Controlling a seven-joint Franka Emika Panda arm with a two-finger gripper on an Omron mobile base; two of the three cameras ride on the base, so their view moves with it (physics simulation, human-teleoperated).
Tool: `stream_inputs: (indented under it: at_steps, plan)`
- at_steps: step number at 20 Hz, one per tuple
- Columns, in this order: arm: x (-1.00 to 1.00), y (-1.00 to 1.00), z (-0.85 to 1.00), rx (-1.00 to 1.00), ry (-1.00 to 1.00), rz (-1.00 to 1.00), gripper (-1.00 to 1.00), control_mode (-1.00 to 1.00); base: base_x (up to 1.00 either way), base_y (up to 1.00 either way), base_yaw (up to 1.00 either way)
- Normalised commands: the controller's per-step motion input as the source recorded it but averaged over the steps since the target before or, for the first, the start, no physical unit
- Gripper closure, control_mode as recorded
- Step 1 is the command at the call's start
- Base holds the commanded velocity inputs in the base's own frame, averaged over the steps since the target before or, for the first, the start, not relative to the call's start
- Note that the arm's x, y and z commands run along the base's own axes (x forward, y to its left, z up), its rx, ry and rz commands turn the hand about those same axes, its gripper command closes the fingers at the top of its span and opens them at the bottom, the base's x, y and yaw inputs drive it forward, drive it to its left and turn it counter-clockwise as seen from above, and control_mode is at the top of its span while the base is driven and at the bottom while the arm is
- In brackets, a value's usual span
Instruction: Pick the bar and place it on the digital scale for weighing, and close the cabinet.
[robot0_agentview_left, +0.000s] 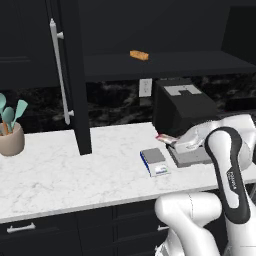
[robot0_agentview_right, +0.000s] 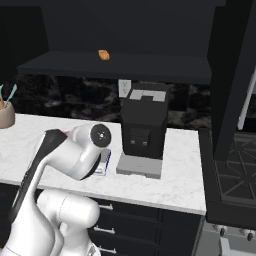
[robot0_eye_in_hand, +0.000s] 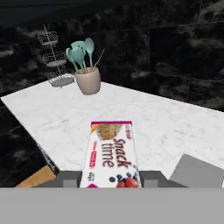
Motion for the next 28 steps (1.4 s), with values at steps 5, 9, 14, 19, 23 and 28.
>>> stream_inputs:
  at_steps: [5,9,14,19,23,28]
  plan:
    - [0.28,0.15,-0.35,-0.10,0.18,-0.16,1.00,-1.00,0.00,0.00,0.00]
    - [0.17,0.12,-0.36,-0.10,0.11,-0.16,1.00,-1.00,0.00,0.00,0.00]
    - [0.18,-0.02,-0.36,-0.05,0.02,-0.08,1.00,-1.00,0.00,0.00,0.00]
    - [0.27,-0.22,-0.47,0.00,0.00,0.04,1.00,-1.00,0.00,0.00,0.00]
    - [0.32,-0.20,-0.46,0.00,-0.01,0.10,1.00,-1.00,0.00,0.00,0.00]
    - [0.27,-0.13,-0.44,0.00,-0.09,0.09,1.00,-1.00,0.00,0.00,0.00]
